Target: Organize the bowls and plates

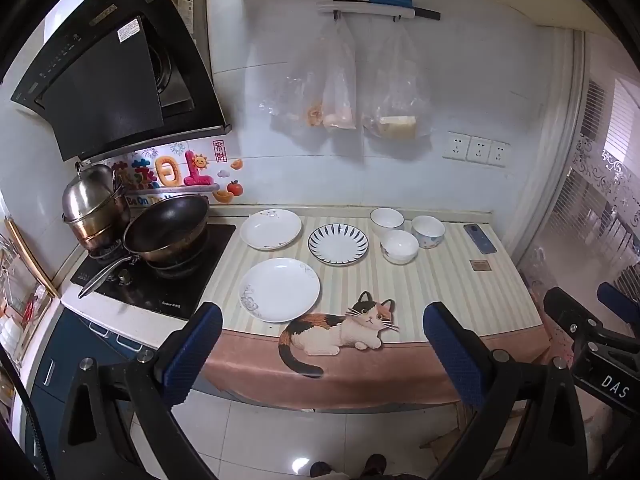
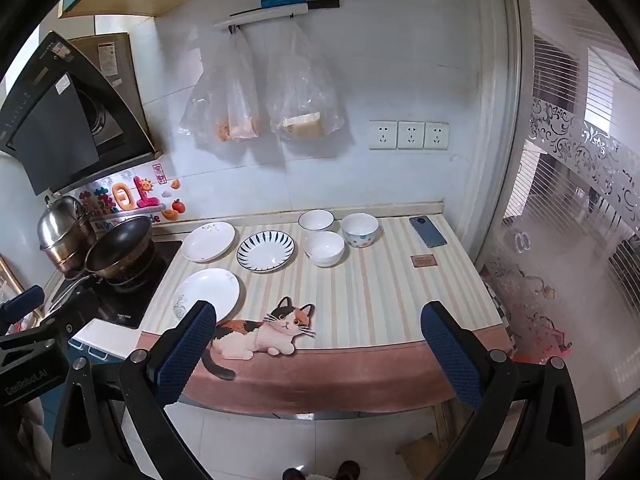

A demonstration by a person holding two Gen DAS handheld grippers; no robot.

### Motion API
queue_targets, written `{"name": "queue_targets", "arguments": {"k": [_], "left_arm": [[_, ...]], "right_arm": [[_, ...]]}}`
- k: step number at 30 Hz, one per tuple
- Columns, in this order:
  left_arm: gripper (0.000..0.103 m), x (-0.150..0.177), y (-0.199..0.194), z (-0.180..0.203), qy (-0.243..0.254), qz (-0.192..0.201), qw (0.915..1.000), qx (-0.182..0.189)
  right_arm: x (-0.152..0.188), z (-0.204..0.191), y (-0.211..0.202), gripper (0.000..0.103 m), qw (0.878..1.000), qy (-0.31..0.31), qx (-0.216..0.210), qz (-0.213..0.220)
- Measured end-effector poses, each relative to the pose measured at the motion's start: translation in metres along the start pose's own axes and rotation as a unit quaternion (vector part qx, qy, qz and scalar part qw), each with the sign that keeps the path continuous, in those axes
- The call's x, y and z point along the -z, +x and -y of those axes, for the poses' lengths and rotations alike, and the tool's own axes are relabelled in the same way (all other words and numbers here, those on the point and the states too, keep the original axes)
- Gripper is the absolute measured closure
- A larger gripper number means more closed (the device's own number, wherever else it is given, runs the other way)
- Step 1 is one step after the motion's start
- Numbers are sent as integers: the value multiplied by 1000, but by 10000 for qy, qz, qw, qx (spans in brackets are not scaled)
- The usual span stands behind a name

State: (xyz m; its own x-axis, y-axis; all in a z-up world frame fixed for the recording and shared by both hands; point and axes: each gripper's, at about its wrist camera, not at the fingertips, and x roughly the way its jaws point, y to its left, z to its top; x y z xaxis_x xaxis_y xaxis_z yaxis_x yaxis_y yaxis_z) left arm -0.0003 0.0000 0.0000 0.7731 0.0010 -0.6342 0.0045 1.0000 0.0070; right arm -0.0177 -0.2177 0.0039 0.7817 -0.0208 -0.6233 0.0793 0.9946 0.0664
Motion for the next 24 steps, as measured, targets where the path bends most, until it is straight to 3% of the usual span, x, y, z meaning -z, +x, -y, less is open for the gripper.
{"name": "queue_targets", "arguments": {"k": [24], "left_arm": [[0, 1, -6, 9, -98, -46, 9999, 36]], "right_arm": [[-1, 5, -8, 0, 9999, -82, -63, 41]]}}
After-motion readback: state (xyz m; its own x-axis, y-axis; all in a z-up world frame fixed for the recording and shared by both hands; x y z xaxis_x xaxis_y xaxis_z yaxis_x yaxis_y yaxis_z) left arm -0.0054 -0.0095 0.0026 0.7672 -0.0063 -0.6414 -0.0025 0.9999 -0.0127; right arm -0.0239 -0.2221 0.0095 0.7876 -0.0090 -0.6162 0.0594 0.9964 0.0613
